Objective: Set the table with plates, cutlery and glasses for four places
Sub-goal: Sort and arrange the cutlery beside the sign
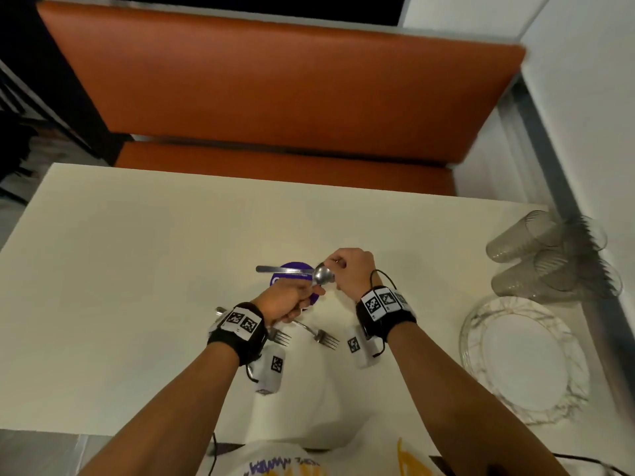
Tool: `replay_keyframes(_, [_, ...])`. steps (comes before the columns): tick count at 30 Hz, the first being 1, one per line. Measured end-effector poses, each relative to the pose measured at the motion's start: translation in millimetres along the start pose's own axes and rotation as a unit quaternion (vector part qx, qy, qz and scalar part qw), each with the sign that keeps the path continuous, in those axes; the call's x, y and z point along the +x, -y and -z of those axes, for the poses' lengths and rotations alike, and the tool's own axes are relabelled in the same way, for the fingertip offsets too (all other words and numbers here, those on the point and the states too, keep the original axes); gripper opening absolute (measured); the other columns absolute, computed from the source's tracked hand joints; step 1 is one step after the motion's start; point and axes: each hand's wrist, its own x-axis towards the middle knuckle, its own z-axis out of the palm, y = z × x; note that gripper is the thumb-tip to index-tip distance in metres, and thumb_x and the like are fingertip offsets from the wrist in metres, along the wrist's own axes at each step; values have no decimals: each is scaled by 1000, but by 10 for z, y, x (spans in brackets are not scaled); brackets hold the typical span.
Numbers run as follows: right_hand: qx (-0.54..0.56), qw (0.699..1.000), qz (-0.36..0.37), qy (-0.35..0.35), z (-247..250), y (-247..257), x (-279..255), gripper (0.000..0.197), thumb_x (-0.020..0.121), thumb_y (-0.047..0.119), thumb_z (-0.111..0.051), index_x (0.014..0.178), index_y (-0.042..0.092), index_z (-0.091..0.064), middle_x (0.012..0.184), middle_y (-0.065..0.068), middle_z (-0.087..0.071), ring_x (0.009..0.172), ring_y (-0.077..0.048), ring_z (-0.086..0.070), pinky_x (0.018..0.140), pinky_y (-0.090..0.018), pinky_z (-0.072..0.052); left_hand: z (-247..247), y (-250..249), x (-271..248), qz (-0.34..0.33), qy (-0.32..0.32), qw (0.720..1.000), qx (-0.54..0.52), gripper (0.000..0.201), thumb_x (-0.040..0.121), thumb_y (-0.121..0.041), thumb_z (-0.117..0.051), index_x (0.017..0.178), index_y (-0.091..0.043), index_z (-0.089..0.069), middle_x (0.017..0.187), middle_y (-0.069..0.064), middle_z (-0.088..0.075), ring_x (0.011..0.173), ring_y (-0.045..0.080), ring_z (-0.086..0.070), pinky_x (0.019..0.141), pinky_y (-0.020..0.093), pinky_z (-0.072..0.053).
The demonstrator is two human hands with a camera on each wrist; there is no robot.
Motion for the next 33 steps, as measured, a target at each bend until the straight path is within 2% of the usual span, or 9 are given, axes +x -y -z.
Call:
replay_keyframes(2, [21,999,-40,-23,-108,-18,-24,13,92,20,-66,88,13,-76,81,-2,-74,70,-23,-70,76,-38,-61,110,-10,26,-37,-35,990,129,24,104,-19,-51,88,-19,-68,69,1,-58,55,14,-46,48,26,-36])
replay_keyframes(4, [41,995,-79,-49,-219,-52,-52,13,93,20,-65,89,13,-76,81,-3,-74,71,-24,-71,77,-39,-61,255,48,57,-67,-82,974,198,8,97,-16,-61,96,-20,-68,77,0,-67,65,13,-59,58,21,-47])
replay_keyframes(7, [69,987,-118,-90,-359,-96,-121,12,92,21,-66,87,13,-74,77,-5,-74,67,-25,-72,70,-40,-62,467,180,62,-126,-127,948,265,13,90,-9,-68,99,-19,-69,88,-1,-69,77,10,-64,62,8,-46])
replay_keyframes(10, [116,974,-159,-110,-482,-125,-198,11,94,18,-65,87,12,-72,74,-10,-75,55,-24,-71,58,-39,-62,637,286,149,-160,-132,918,339,10,89,-12,-68,93,-20,-72,92,0,-64,82,18,-62,72,24,-49])
replay_keyframes(15, [149,956,-232,-104,-700,-172,-268,11,96,15,-63,87,15,-70,83,-14,-75,53,-21,-66,45,-23,-50,706,448,300,-217,-170,804,527,14,89,-26,-68,102,-23,-75,100,-2,-69,94,24,-60,80,39,-52])
replay_keyframes(19, [142,952,-254,-95,-756,-194,-228,18,92,13,-60,78,18,-69,83,-14,-75,56,-24,-67,52,-28,-53,699,533,371,-251,-193,799,511,10,81,-14,-77,90,-14,-73,89,3,-70,84,26,-62,64,36,-54])
replay_keyframes(23, [85,958,-256,-101,-780,-227,-211,12,90,23,-63,81,25,-70,80,-4,-75,70,-24,-72,66,-38,-64,686,554,426,-259,-194,801,504,14,75,-12,-83,85,-14,-73,82,3,-70,78,25,-63,59,36,-56])
replay_keyframes(28, [42,964,-235,-114,-720,-232,-210,11,91,20,-66,89,22,-76,86,3,-71,81,-16,-64,73,-24,-49,663,551,458,-256,-196,815,482,11,80,-13,-81,88,-14,-74,87,4,-70,85,26,-62,63,38,-57])
replay_keyframes(33, [47,968,-225,-105,-698,-246,-183,10,91,24,-68,90,19,-77,79,2,-71,76,-21,-69,76,-36,-62,662,542,474,-243,-186,827,471,8,87,-16,-77,95,-14,-75,96,4,-70,92,26,-61,72,39,-56])
